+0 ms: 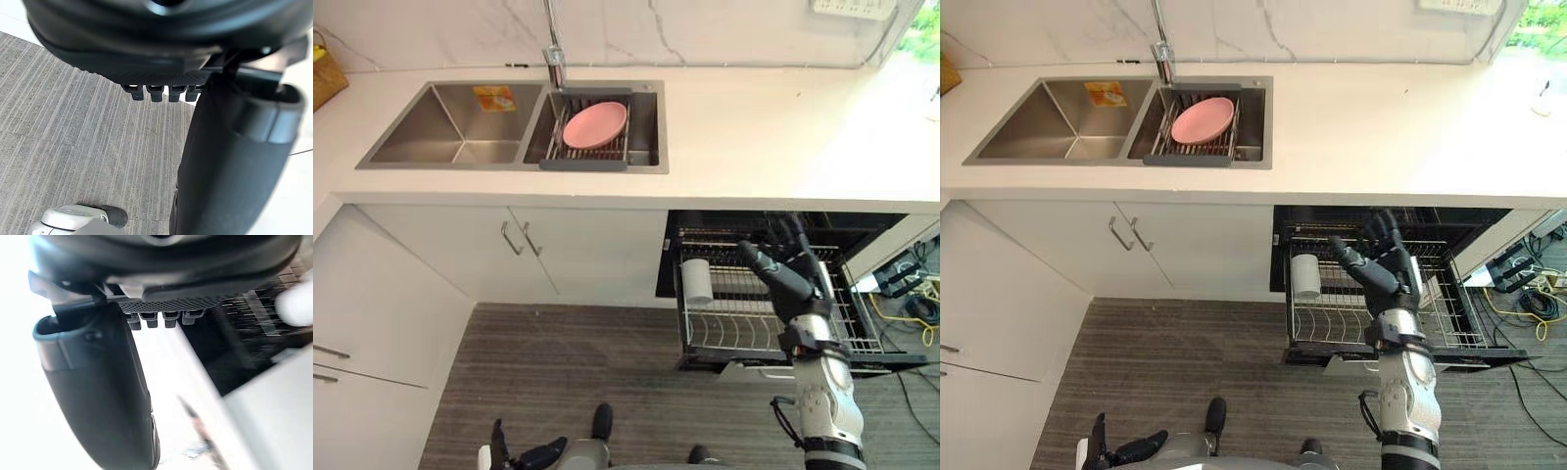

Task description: Walk over to the sink, pick up the cup, carry it to the dishwasher, place the cup inside the dishwasher, then close the dishwasher door

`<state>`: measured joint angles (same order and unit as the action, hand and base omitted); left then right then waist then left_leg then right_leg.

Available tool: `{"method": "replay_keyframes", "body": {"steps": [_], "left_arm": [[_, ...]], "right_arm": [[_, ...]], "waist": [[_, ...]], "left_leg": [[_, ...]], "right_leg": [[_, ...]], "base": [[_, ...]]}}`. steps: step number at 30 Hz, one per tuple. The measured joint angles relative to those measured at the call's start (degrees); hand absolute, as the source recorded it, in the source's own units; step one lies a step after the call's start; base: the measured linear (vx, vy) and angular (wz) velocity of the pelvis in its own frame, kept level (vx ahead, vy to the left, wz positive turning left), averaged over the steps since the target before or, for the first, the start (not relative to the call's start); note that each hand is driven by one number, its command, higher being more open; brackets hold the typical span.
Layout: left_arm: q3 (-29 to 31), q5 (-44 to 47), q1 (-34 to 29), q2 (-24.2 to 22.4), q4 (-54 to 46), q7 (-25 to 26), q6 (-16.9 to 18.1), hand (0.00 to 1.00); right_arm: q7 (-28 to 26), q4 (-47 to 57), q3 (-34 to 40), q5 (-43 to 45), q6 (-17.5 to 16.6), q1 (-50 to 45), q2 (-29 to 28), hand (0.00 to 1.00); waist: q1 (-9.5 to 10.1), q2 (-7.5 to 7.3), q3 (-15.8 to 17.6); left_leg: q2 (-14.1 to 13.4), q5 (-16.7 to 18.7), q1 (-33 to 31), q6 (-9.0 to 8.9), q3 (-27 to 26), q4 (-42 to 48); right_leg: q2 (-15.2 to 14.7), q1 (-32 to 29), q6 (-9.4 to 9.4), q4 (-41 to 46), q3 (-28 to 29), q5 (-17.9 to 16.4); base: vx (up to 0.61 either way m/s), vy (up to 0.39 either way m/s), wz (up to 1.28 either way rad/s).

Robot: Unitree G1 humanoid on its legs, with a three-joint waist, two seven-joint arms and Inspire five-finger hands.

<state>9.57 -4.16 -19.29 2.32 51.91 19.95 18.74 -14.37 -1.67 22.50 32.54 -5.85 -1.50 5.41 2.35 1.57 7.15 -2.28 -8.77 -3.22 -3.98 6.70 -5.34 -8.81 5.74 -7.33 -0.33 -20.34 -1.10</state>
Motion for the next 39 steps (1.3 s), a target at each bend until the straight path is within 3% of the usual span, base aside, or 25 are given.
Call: {"method": "replay_keyframes", "body": {"steps": [2, 4, 6, 7, 8, 10, 11, 12, 13, 14, 15, 16, 17, 18, 19, 20, 21, 23, 25, 27, 28, 29, 30, 33, 39], "left_arm": [[1.57, 0.44, -0.35, -0.72, 0.03, -0.03, 0.76, 1.00], [3.20, 0.87, -1.16, -1.36, 0.54, -0.61, 1.30, 1.00], [6.39, 3.04, -1.19, -2.88, 2.39, -2.53, 2.23, 1.00], [7.37, 4.04, -1.31, -3.46, 2.90, -2.85, 2.02, 1.00], [8.16, 5.64, -2.40, -4.09, 3.45, -2.91, 1.95, 1.00], [8.13, 6.26, -3.23, -4.41, 4.56, -2.96, 2.04, 1.00], [8.52, 6.20, -3.62, -4.75, 4.76, -2.98, 2.16, 1.00], [8.96, 6.11, -5.09, -5.22, 4.90, -2.49, 2.24, 1.00], [9.03, 5.98, -6.63, -6.26, 4.92, -1.44, 2.57, 1.00], [9.00, 6.00, -6.92, -6.62, 4.94, -1.17, 2.84, 1.00], [8.78, 6.14, -6.96, -7.02, 5.00, -0.90, 2.87, 1.00], [8.62, 6.27, -6.77, -7.09, 5.33, -0.27, 2.80, 1.00], [8.59, 6.24, -6.72, -6.96, 5.41, -0.20, 2.68, 1.00], [7.47, 4.80, -6.31, -5.35, 5.52, -0.56, 1.85, 1.00], [6.83, 3.88, -4.94, -4.13, 5.63, -1.14, 0.85, 1.00], [6.91, 3.38, -3.97, -3.67, 5.82, -1.22, 0.16, 1.00], [6.95, 3.07, -2.23, -2.25, 6.32, -1.45, -1.51, 1.00], [7.52, 4.97, -1.18, -1.09, 5.71, -1.56, -1.82, 1.00], [7.29, 5.40, -0.16, 0.02, 4.58, -1.69, -1.22, 1.00], [5.96, 4.78, 2.28, 1.56, 3.99, -2.98, -0.31, 1.00], [5.33, 4.65, 2.84, 1.77, 4.00, -3.21, -0.42, 1.00], [4.55, 4.42, 3.97, 1.92, 3.98, -3.79, -0.90, 1.00], [4.15, 4.18, 4.73, 1.69, 4.05, -4.02, -1.28, 1.00], [4.17, 5.07, 4.53, 1.20, 4.06, -5.09, -1.70, 1.00], [4.18, 4.81, 4.43, 1.11, 4.06, -6.54, -1.64, 1.00]], "right_arm": [[-0.05, 1.50, 2.22, 0.01, -1.53, -0.39, 0.00, 1.00], [-0.07, 3.29, 4.10, 0.02, -2.81, -0.76, -0.01, 1.00], [0.50, 7.07, 8.31, 0.00, -4.25, -1.54, 0.93, 1.00], [0.82, 7.19, 9.04, 0.00, -4.71, -1.32, 1.60, 1.00], [1.13, 7.69, 10.02, 0.02, -4.82, -0.78, 2.31, 1.00], [0.93, 8.97, 10.01, 0.05, -5.77, -0.24, 2.45, 1.00], [0.79, 8.93, 9.63, 0.06, -5.69, 0.67, 2.36, 1.00], [0.69, 8.91, 8.71, 0.13, -5.64, 1.35, 2.25, 1.00], [0.55, 8.98, 8.38, 0.43, -5.67, 1.37, 2.49, 1.00], [0.59, 8.99, 8.40, 0.53, -5.67, 1.38, 2.55, 1.00], [0.77, 9.00, 8.69, 0.99, -5.67, 1.39, 2.84, 1.00], [0.94, 9.01, 8.68, 1.71, -5.68, 1.41, 3.42, 1.00], [1.02, 9.00, 8.67, 1.78, -5.67, 1.41, 3.43, 1.00], [1.20, 9.01, 8.70, 2.23, -5.81, 1.13, 3.07, 1.00], [1.29, 8.91, 8.48, 2.12, -5.55, 0.39, 2.68, 1.00], [1.36, 8.81, 8.25, 2.09, -5.37, 0.36, 2.13, 1.00], [1.34, 8.54, 5.99, 2.06, -5.01, 0.65, 0.44, 1.00], [-0.48, 7.58, 0.82, 1.93, -4.15, 0.91, -0.28, 1.00], [-1.79, 7.97, -1.51, 1.01, -4.35, 0.54, -0.37, 1.00], [-1.35, 9.27, -1.35, 1.04, -5.71, 0.16, -0.40, 1.00], [-1.13, 9.41, -1.12, 1.04, -6.16, -0.12, -0.40, 1.00], [-0.62, 9.54, -0.22, 1.04, -6.95, -0.84, -0.38, 1.00], [0.44, 9.53, 0.63, 1.09, -7.31, -1.27, 0.08, 1.00], [2.21, 9.43, 2.48, 1.30, -7.30, -1.49, 0.22, 1.00], [3.05, 9.49, 3.61, 1.19, -7.34, -1.45, 1.05, 1.00]], "waist": [[-0.15, 0.03, -0.46], [-0.44, 0.17, -0.91], [-1.77, 0.33, -0.58], [-1.62, 0.87, -0.74], [-1.64, 0.51, -0.73], [-1.60, -0.65, -0.12], [-1.41, -0.96, 0.09], [-1.22, -0.94, 0.09], [-1.08, -0.93, 0.08], [-0.98, -0.93, 0.08], [-0.87, -0.88, 0.05], [-1.15, -0.71, -0.05], [-1.42, -0.64, -0.10], [-3.15, -0.72, 0.02], [-3.08, -0.76, 0.06], [-2.70, -0.91, 0.19], [-0.58, -1.44, 0.52], [0.07, -1.67, 0.33], [-0.54, -1.93, -0.88], [-2.50, -3.21, -1.58], [-3.11, -3.33, -1.66], [-3.80, -3.34, -1.67], [-4.46, -3.10, -1.74], [-4.62, -2.63, -1.76], [-4.54, -2.60, -2.02]], "left_leg": [[0.27, 0.77, 0.10, 0.08, 0.49, 0.01], [-0.12, 2.14, -0.92, 0.74, -3.78, 1.56], [-4.08, 5.02, -5.41, 1.21, -17.07, 12.46], [-3.62, 5.50, -5.36, 1.41, -17.14, 14.00], [-2.15, 5.53, -4.47, 1.46, -16.86, 14.16], [-0.22, 5.66, -4.60, 1.49, -15.31, 14.78], [-0.88, 8.75, -6.75, 2.85, -13.26, 20.32], [-4.03, 11.78, -8.56, 2.57, -10.96, 27.70], [-8.55, 13.33, -8.53, 0.98, -8.03, 32.03], [-10.01, 13.87, -8.29, 0.44, -7.11, 33.04], [-11.92, 15.47, -7.82, -1.49, -6.54, 33.83], [-12.24, 19.74, -6.83, -7.12, -7.32, 33.82], [-11.92, 21.65, -6.59, -7.61, -8.37, 34.38], [-9.88, 27.36, -8.80, -6.27, -9.97, 40.25], [-8.70, 30.25, -10.71, -4.25, -11.64, 44.86], [-8.26, 31.12, -10.63, -3.36, -12.55, 45.52], [-7.89, 31.61, -8.47, -1.83, -16.04, 44.22], [-7.64, 30.12, -4.30, 0.10, -19.45, 39.01], [-6.02, 26.98, -2.44, 1.10, -20.28, 32.36], [-3.20, 22.37, -1.25, 2.29, -18.93, 24.34], [-2.76, 21.34, -0.96, 2.39, -18.44, 22.67], [-2.32, 19.52, 0.00, 2.44, -17.61, 19.87], [-2.19, 18.99, 0.42, 2.33, -16.68, 18.79], [-2.39, 18.08, 3.33, 1.56, -17.05, 15.36], [-2.47, 17.06, 6.62, 0.95, -18.27, 11.03]], "right_leg": [[-0.23, 0.27, -0.09, 0.54, -0.34, -0.59], [-0.92, 0.23, -0.29, 1.71, -1.13, -1.21], [-3.22, 0.79, -1.10, 4.60, -3.96, -2.74], [-4.20, 0.74, -1.58, 6.07, -3.91, -3.57], [-6.27, 0.09, -2.51, 9.00, -3.38, -5.46], [-8.82, -0.79, -2.32, 10.92, -2.77, -6.89], [-9.87, -1.47, -2.36, 11.66, -1.62, -6.86], [-10.18, -2.34, -2.73, 12.37, 0.57, -6.82], [-10.80, -3.49, -4.00, 13.73, 3.76, -7.12], [-11.24, -4.61, -4.57, 14.75, 5.19, -7.45], [-11.99, -6.15, -5.45, 16.42, 7.57, -7.97], [-13.50, -7.51, -6.72, 17.40, 10.05, -7.88], [-13.98, -7.64, -6.80, 17.37, 10.47, -7.70], [-16.79, -6.85, -7.46, 16.65, 9.86, -5.63], [-18.81, -6.85, -7.32, 15.75, 7.98, -1.58], [-19.80, -7.22, -6.44, 15.78, 6.51, 0.52], [-21.45, -8.91, -2.27, 16.39, 2.57, 4.58], [-19.61, -9.96, -2.63, 21.55, -0.45, 3.19], [-14.80, -10.05, -2.77, 22.92, 0.33, -0.77], [-8.01, -9.79, -2.51, 20.49, 5.23, -6.11], [-6.01, -9.59, -2.49, 19.38, 6.21, -7.56], [-1.68, -8.42, -1.69, 15.22, 7.49, -8.82], [0.77, -5.87, 1.84, 9.94, 7.18, -7.21], [1.65, -2.24, 2.41, 4.74, 6.65, -4.96], [2.25, -0.68, 2.64, 2.85, 7.58, -4.72]], "base": [[-0.02, 0.001, 0.17], [-0.02, 0.031, 0.26], [0.02, 0.075, 0.64], [0.05, 0.106, 0.30], [0.04, 0.098, 0.08], [-0.01, 0.117, -0.03], [-0.02, 0.137, -0.45], [-0.02, 0.175, -0.89], [-0.01, 0.220, -0.95], [-0.02, 0.336, -0.93], [0.01, 0.458, -0.79], [0.02, 0.514, -0.66], [0.08, 0.578, -0.27], [0.08, 0.578, 0.00], [0.07, 0.585, -0.02], [0.05, 0.594, -0.58], [0.05, 0.567, -1.01], [0.04, 0.455, -0.83], [0.04, 0.252, -0.03], [0.06, 0.116, 0.40], [0.05, 0.041, 0.53], [0.06, -0.004, 0.49], [0.08, -0.017, 0.40], [0.11, -0.003, -0.01], [0.07, -0.019, -0.08]]}}
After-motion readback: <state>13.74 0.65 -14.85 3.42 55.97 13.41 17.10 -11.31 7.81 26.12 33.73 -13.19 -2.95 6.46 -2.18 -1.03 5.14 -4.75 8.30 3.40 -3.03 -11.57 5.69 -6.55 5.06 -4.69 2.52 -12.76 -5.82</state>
